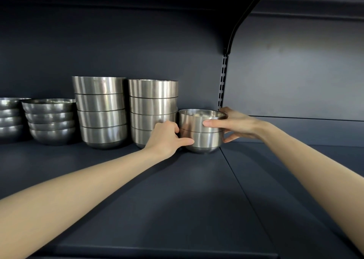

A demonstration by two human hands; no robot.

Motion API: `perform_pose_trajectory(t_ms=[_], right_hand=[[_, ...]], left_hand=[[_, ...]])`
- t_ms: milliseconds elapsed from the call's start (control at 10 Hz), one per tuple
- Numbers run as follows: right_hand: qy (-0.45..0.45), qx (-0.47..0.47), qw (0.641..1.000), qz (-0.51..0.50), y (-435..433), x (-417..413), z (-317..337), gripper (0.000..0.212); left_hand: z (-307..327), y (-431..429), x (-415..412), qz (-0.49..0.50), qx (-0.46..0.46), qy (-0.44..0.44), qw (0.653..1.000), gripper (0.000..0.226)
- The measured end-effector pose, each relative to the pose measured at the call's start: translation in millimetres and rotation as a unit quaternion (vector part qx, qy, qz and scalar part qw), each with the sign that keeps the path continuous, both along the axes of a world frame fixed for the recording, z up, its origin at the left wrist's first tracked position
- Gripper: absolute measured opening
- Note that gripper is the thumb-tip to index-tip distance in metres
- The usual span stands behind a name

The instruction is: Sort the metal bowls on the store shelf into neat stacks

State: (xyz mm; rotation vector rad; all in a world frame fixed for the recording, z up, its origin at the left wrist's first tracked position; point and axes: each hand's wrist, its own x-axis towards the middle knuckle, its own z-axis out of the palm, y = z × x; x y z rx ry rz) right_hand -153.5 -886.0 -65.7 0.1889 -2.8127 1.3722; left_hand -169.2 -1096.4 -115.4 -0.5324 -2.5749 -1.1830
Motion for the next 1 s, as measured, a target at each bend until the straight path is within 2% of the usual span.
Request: perform_pose_trajectory(t_ms=[100,200,500,600,900,1000], right_hand=[[-0.004,0.0,1.0,-0.005,1.3,-1.9,-0.8,0.091],[-0.008,0.004,1.0,-0.004,2.5,-4.2,-1.3,0.1],[-0.018,0.022,1.0,-0.01,-1.0,-1.5,3.3,0.092],[-0.01,0.03,0.999,-0.013,-2.1,2.0,7.8,0.097],[0.05,0.13,0.989,-0.038,-8.3,21.4,21.7,0.092],[0.077,0.191,0.978,-0.04,-13.3,28.8,28.3,0.088]], left_hand=[[0.7,0.0,0.3,-0.002,-0.01,0.005,1.0,0.038],[1.8,-0.3,0.9,-0.002,-0.017,0.008,1.0,0.037],[4.6,-0.3,4.1,-0.002,-0.042,0.009,0.999,0.034],[7.9,-1.2,5.9,-0.004,-0.054,0.001,0.999,0.039],[28.7,-12.1,20.1,-0.002,-0.12,0.007,0.993,0.049],[39.7,-20.4,32.0,0.006,-0.165,0.006,0.986,0.047]])
